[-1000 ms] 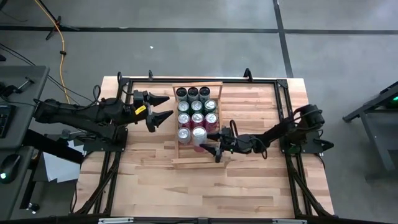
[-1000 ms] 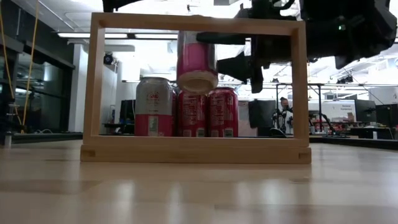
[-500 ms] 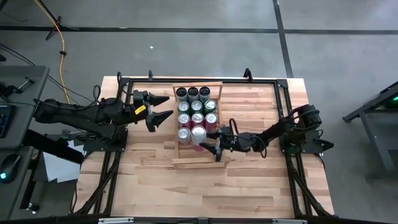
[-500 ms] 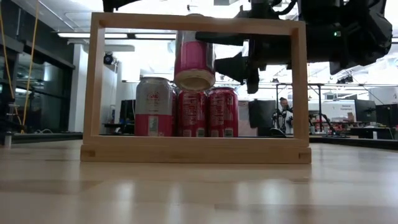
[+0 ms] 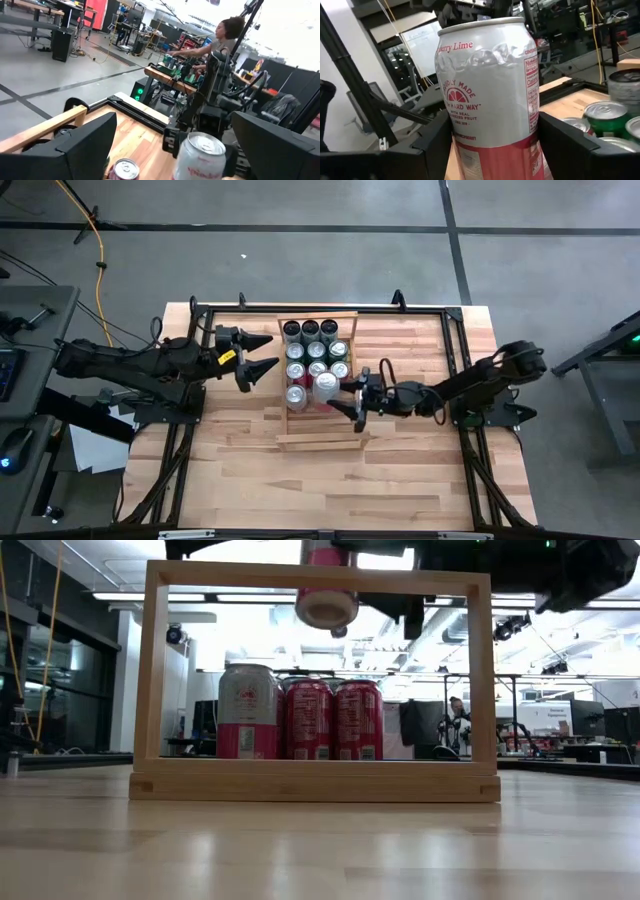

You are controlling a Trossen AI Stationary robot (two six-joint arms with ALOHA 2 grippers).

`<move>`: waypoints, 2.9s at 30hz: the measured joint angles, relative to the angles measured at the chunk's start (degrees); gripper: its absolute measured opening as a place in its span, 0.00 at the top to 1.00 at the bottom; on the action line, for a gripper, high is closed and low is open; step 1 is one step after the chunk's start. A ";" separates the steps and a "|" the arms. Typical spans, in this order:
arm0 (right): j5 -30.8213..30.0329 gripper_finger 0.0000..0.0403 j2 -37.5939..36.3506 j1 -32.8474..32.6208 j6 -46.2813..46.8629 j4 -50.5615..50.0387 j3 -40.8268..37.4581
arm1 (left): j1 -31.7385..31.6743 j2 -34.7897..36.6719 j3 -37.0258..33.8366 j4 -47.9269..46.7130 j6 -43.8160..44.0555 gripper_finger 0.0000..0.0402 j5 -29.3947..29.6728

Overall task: Place canned beverage on shelf
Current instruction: Put the pink can on the shelf aligned with the other pink can

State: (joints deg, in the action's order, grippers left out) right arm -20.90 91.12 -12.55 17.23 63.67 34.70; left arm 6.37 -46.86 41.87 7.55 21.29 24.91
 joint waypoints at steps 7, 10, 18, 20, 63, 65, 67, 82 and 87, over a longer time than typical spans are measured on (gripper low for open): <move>1.11 0.39 -6.54 2.54 0.06 -6.31 0.04 | 0.26 -8.25 -0.08 0.41 4.55 0.04 -6.25; 2.92 0.39 -7.27 3.44 0.13 -6.61 0.07 | 0.22 -13.36 -0.04 4.16 5.08 0.04 -8.31; 5.15 0.38 -7.27 3.54 0.70 -8.03 0.09 | -0.07 -23.19 -0.02 21.07 2.00 0.04 -9.42; 5.34 0.38 -7.28 3.53 0.72 -7.74 0.09 | -0.08 -24.58 0.00 21.57 2.37 0.04 -10.47; 10.35 0.28 -7.48 3.62 3.50 -7.87 0.37 | -0.77 -26.17 -0.01 25.19 1.78 0.37 -15.47; 10.44 0.28 -7.83 3.62 3.49 -8.52 0.37 | -0.87 -24.44 -0.04 21.94 2.31 0.37 -15.22; 10.44 0.28 -8.50 3.62 3.30 -8.63 0.37 | -0.90 -22.88 -0.04 18.69 2.46 0.37 -14.92; 9.12 0.28 -12.56 3.53 -24.27 -74.52 28.50 | -1.11 -20.69 0.02 5.56 21.97 0.37 -20.08; 7.30 0.28 -8.81 3.58 -32.36 -87.12 39.83 | -1.11 -21.87 0.00 6.11 21.22 0.37 -19.79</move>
State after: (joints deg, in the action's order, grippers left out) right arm -13.60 82.31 -8.97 -15.13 -23.45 74.53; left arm 5.26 -68.73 41.87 13.65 42.51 5.12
